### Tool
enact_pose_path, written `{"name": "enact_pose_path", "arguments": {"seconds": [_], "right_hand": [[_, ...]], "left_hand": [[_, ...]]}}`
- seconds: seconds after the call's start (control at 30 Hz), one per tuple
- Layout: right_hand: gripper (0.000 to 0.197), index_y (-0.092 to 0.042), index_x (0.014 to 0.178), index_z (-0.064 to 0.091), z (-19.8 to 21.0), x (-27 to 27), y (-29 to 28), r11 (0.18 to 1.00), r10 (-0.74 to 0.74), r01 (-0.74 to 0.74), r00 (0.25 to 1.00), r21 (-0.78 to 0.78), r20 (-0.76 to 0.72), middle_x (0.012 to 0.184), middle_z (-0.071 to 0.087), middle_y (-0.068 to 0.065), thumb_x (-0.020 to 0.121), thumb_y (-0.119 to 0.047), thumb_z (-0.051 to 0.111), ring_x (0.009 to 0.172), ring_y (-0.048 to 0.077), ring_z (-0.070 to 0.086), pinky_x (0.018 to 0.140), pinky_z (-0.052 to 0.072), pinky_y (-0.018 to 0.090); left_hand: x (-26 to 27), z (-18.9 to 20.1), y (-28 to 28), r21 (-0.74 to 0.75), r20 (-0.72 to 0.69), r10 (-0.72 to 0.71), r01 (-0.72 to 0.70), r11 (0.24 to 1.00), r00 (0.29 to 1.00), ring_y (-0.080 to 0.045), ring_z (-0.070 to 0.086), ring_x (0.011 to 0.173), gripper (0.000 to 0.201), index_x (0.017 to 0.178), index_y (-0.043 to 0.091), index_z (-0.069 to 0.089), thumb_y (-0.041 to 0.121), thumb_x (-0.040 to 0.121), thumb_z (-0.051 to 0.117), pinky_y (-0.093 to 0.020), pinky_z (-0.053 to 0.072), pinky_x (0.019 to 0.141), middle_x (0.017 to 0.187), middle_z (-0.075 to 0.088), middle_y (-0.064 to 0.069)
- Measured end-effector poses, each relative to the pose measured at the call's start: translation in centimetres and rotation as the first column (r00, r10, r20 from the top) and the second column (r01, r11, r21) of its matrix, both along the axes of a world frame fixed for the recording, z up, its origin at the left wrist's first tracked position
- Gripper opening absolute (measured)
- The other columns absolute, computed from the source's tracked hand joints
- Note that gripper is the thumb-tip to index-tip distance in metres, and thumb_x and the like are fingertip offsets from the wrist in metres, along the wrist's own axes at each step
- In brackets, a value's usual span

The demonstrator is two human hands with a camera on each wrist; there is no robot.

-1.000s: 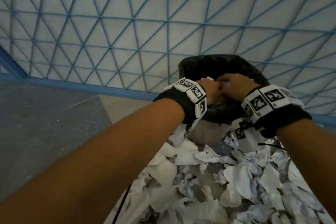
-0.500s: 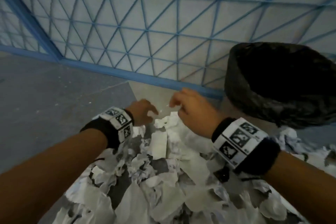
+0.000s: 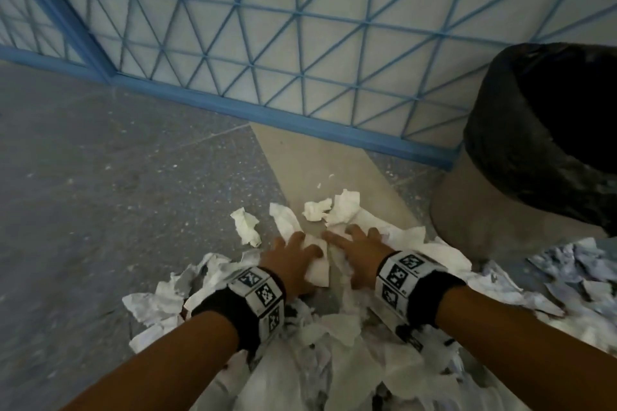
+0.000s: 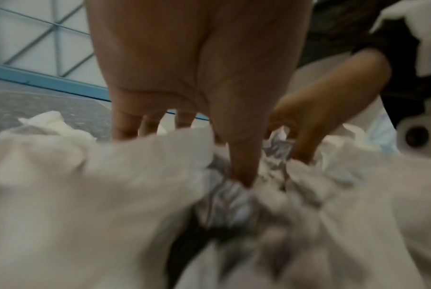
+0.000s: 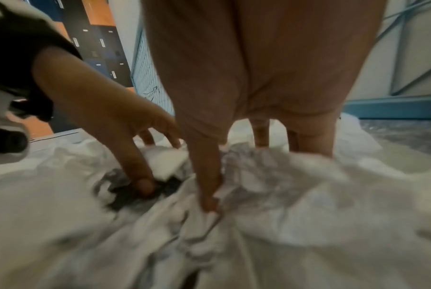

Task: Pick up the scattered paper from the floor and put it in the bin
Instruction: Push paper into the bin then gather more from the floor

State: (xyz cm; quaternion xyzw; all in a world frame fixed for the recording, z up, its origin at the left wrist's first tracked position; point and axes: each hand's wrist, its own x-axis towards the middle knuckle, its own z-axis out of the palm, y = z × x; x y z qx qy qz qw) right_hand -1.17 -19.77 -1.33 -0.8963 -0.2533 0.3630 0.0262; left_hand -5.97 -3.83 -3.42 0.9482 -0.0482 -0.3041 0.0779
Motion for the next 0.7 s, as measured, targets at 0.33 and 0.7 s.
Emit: {"name": "enact_pose_path", "arguments": {"seconds": [0.33, 0.7], "right_hand": [[0.025, -0.005, 0.107, 0.064, 4.9, 1.0, -2.0, 0.88, -0.313, 0.225, 0.937, 0.419, 0.154, 0.115, 0.056, 0.021, 0.083, -0.001, 0.055, 0.108, 0.031, 0.056, 0.082, 0.04, 0.026], [0.029, -0.003, 0.102, 0.065, 26.2, 4.2, -12.7, 0.446, -0.718, 0.078, 0.626, 0.892, 0.304, 0.1, 0.066, 0.012, 0.074, -0.001, 0.07, 0.064, -0.015, 0.055, 0.068, 0.041, 0.002]], "left_hand": [[0.9, 6.7, 1.5, -0.48, 0.162, 0.469, -0.346, 0.806, 0.868, -0.028, 0.062, 0.105, 0.051, 0.11, 0.0, 0.064, 0.037, 0.075, 0.063, -0.027, 0.041, 0.08, 0.109, 0.068, -0.019], [8.3, 25.4, -10.7, -0.984, 0.114, 0.634, -0.002, 0.178, 0.765, -0.024, 0.067, 0.098, 0.046, 0.099, 0.02, 0.065, 0.042, 0.059, 0.074, -0.038, 0.054, 0.089, 0.108, 0.071, -0.011]]}}
